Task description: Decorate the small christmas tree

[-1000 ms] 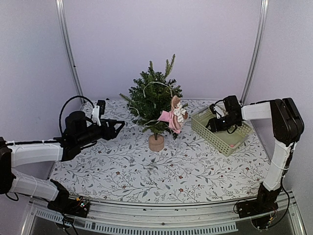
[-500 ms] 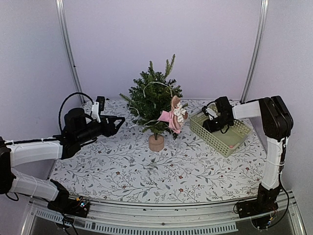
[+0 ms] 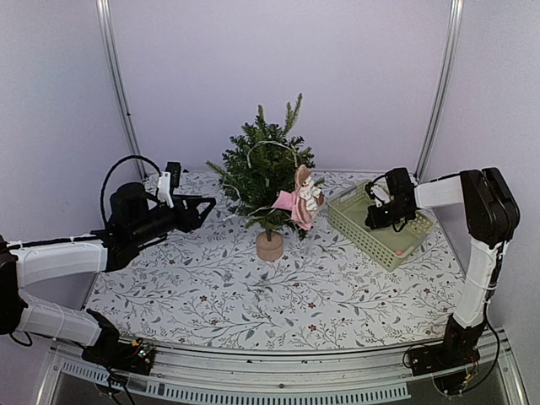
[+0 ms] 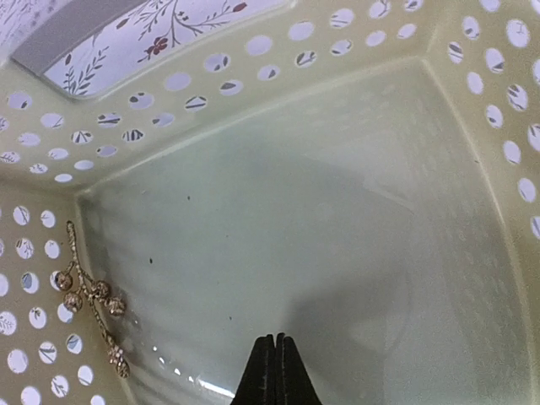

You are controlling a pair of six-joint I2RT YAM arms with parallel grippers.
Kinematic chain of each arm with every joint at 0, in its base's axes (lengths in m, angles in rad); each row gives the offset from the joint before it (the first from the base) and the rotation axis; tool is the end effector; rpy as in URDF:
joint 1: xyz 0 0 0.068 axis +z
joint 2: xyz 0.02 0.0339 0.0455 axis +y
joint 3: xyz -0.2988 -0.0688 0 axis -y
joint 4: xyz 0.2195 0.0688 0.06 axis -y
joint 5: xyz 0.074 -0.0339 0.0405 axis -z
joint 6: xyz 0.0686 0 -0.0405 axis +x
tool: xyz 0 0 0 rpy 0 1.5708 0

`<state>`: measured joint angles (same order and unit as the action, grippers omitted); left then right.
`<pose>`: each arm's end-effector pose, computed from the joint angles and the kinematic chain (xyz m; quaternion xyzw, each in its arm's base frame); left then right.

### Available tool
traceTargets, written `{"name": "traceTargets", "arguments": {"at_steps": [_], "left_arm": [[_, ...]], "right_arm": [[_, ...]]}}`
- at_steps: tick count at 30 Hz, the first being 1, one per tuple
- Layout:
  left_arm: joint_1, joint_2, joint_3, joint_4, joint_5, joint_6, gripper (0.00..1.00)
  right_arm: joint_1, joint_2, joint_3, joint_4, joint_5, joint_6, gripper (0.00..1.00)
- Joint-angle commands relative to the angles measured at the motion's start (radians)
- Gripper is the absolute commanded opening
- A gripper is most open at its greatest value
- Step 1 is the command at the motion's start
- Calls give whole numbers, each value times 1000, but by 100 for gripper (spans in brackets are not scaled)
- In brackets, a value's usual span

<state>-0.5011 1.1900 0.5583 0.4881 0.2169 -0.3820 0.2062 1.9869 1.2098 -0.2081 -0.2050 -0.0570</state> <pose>0.2219 -0.1384 0.2895 0.1155 0.7460 -0.3521 0.5533 0.4057 0.0991 0.1580 -0.1543 0.9403 0.1191 0.2790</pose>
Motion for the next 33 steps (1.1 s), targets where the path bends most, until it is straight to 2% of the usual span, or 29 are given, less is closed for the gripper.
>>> {"name": "traceTargets", "arguments": {"at_steps": [1, 3, 4, 7, 9, 19, 25, 28, 31, 33], "left_arm": [[11, 2, 33, -10, 0, 22, 62], [11, 2, 36, -15, 1, 27, 61], [10, 2, 39, -16, 2, 28, 61], [12, 6, 46, -15, 9, 28, 61], [11, 5, 47, -15, 12, 27, 61], [12, -5, 44, -13, 19, 29, 62], [11, -6, 42, -7, 18, 31, 61], [11, 1, 43, 1, 24, 25, 61], [11, 5, 43, 4, 28, 20, 61], [11, 3, 45, 3, 28, 21, 61]], "right_arm": [[-19, -125, -52, 58, -1, 25, 0], [-22, -164, -79, 88, -54, 20, 0], [-22, -175, -81, 96, -100, 1, 3], [-13, -150, -49, 71, -188, -45, 31], [11, -111, -26, 58, -178, -78, 40], [89, 14, 51, 10, -117, -203, 57], [126, 82, 85, -39, 1, -212, 59], [146, 132, 100, -57, 85, -213, 55], [144, 151, 108, -62, 139, -182, 44], [131, 154, 120, -71, 166, -154, 33]]}}
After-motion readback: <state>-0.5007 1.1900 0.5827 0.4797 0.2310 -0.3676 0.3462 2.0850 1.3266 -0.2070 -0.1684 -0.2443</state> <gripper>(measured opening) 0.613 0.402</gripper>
